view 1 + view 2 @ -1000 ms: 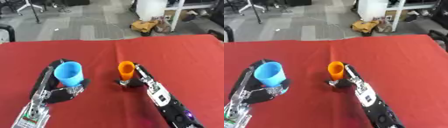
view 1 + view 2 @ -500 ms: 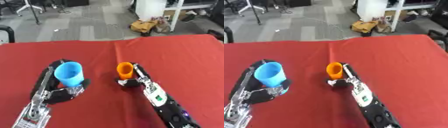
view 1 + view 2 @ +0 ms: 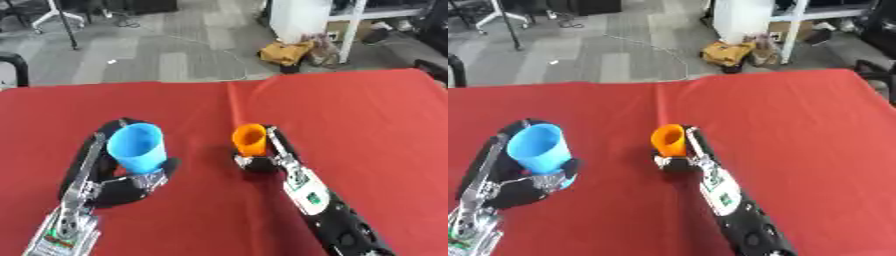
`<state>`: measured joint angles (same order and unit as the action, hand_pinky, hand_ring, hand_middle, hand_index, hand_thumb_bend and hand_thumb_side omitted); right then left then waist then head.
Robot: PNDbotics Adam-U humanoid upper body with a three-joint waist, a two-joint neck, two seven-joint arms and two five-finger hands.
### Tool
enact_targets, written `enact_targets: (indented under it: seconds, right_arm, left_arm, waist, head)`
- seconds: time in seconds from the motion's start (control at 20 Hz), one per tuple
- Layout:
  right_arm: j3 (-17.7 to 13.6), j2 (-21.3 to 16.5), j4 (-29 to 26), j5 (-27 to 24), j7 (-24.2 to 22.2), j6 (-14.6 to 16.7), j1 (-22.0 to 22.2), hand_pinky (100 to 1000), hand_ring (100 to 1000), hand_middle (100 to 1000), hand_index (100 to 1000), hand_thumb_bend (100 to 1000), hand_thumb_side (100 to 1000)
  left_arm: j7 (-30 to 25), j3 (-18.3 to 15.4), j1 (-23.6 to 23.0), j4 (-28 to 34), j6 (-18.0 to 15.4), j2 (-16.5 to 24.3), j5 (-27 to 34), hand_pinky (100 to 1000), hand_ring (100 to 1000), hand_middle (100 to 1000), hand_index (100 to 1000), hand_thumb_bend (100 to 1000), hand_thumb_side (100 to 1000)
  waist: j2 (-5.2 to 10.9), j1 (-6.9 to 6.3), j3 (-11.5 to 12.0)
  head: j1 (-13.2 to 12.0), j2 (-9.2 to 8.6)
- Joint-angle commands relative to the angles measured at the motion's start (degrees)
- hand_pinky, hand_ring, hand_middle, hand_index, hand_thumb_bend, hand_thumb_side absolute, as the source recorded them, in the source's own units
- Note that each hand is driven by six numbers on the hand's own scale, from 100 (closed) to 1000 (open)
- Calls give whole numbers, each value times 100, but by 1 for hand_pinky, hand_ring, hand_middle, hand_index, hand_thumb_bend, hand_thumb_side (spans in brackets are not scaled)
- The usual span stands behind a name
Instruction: Pour the contents of one cup into another cup.
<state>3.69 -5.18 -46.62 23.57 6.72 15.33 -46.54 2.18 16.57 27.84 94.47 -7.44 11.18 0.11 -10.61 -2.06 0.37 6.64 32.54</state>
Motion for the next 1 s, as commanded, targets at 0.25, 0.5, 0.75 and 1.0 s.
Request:
enact_targets:
  seconds: [0.25,0.5,0.75,1.0]
  right_arm:
    - [337,-17,-1012,-395,-406,-13,123,710,368,340,444,313,100]
    - [701,-11,-1576,-661,-875,-21,318,710,368,339,443,312,100]
    - [1168,23,-1979,-925,-1560,73,440,715,375,345,448,314,100]
    - [1538,120,-2208,-1155,-2183,150,410,719,382,351,454,316,100]
  left_arm:
    - [15,-188,228,262,105,348,76,473,338,371,622,558,100]
    - [-62,-248,340,369,170,672,224,473,337,370,622,565,100]
    - [-147,-227,470,507,181,1043,314,471,336,370,624,575,100]
    - [-232,-156,644,585,183,1224,384,468,335,370,624,579,100]
  waist:
    - [110,13,-5]
    - [118,22,11]
    - [125,22,33]
    - [127,11,42]
  head:
    - [-29,-105]
    - [1,-124]
    - [20,-140]
    - [44,-146]
